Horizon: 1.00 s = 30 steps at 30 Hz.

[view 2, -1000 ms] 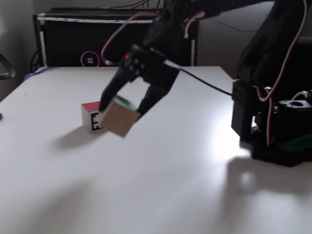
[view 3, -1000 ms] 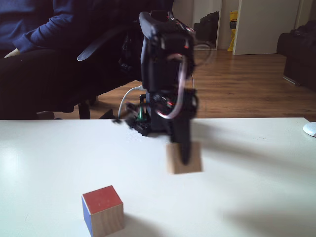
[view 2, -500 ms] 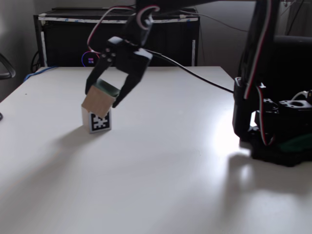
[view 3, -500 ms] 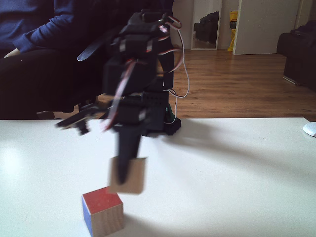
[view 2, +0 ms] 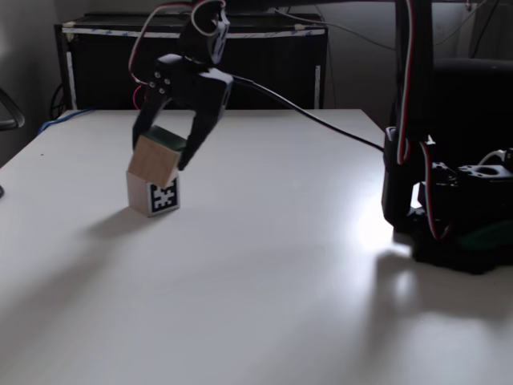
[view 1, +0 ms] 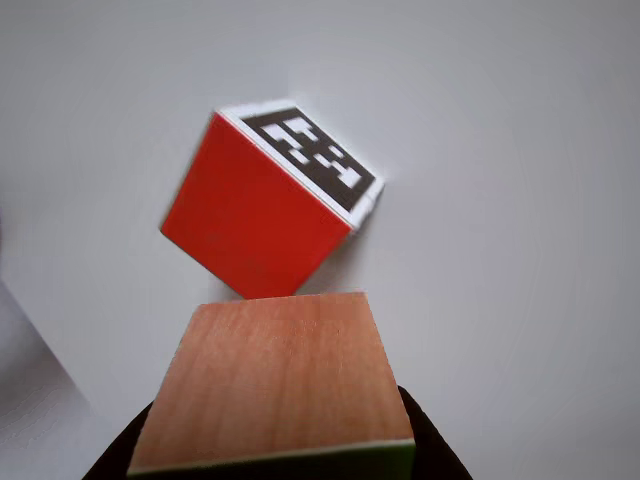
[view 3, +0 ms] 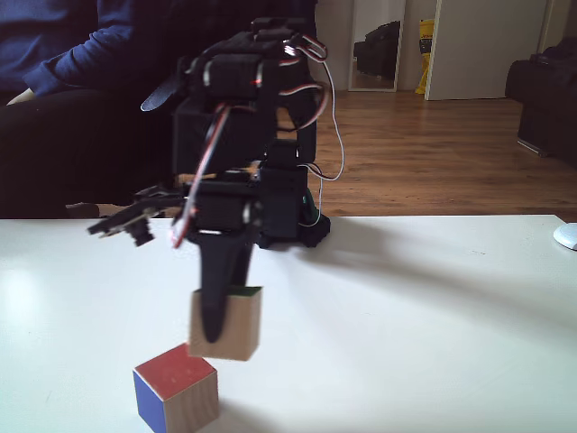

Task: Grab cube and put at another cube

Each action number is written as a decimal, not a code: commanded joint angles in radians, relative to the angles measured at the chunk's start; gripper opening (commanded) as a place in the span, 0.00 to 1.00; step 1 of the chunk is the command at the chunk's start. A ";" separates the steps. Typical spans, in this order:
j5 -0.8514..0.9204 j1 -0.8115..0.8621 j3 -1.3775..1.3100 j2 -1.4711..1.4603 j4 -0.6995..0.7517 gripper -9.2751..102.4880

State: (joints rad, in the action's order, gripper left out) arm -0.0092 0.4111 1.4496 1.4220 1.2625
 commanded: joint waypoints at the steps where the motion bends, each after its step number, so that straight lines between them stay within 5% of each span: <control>1: -0.020 -0.008 -0.077 0.058 0.040 0.11; 30: -0.011 0.091 -0.540 -0.296 0.239 0.11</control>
State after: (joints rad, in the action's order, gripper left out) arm -0.0230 0.5031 0.9695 1.1137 1.4926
